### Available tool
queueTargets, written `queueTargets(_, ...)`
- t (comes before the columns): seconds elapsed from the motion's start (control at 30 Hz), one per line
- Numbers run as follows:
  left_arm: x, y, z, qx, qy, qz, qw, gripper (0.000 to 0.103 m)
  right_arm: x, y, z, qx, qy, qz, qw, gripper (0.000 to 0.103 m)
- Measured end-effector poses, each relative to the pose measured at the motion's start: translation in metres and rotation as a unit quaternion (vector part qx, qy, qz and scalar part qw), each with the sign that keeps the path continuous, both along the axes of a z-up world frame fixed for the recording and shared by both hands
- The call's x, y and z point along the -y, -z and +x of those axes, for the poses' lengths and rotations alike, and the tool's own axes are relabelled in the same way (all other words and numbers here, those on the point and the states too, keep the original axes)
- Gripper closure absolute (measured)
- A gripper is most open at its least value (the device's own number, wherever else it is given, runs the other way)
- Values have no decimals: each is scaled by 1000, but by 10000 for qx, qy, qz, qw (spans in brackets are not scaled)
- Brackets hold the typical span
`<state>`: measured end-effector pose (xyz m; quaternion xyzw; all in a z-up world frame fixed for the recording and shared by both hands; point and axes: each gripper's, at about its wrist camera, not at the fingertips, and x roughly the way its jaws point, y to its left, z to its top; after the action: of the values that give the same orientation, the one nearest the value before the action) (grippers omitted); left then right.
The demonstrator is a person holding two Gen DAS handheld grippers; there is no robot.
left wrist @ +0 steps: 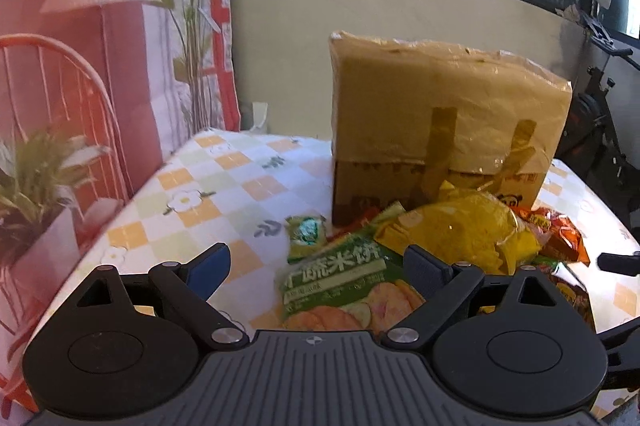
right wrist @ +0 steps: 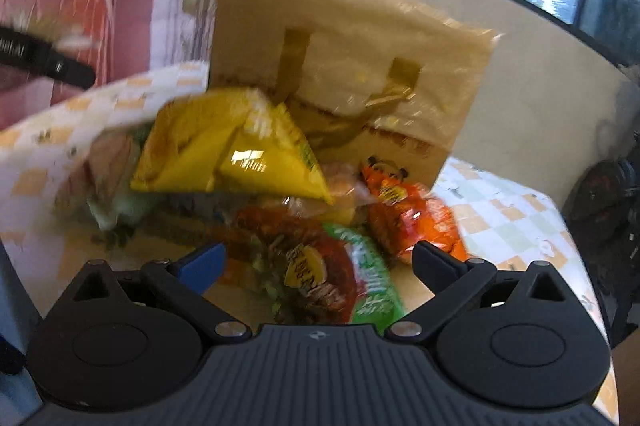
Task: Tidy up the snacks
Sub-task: 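Grasp the green cracker bag with the left tool while the right grasps the red-green corn bag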
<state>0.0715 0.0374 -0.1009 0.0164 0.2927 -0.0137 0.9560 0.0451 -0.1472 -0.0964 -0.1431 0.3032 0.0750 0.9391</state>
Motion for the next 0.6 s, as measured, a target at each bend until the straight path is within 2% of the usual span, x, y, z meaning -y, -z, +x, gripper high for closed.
queueTargets(0.23,5,14,10,-222,157,-38,9996,10,-5,22,15,-186,60,-381,9991,6)
queueTargets(0.37,8,18,18,-289,244,-142,9992,10,-1,26,20,-186,182,-346,9991,13)
queueTargets(0.43,11,21,22,-326,314,-172,9988,10,0,25,18,-106,235,-345,9991,24)
queueTargets(0.6,21,35,38,-497,490,23,9976,10,4,23,16,-76,270,-235,9993,25)
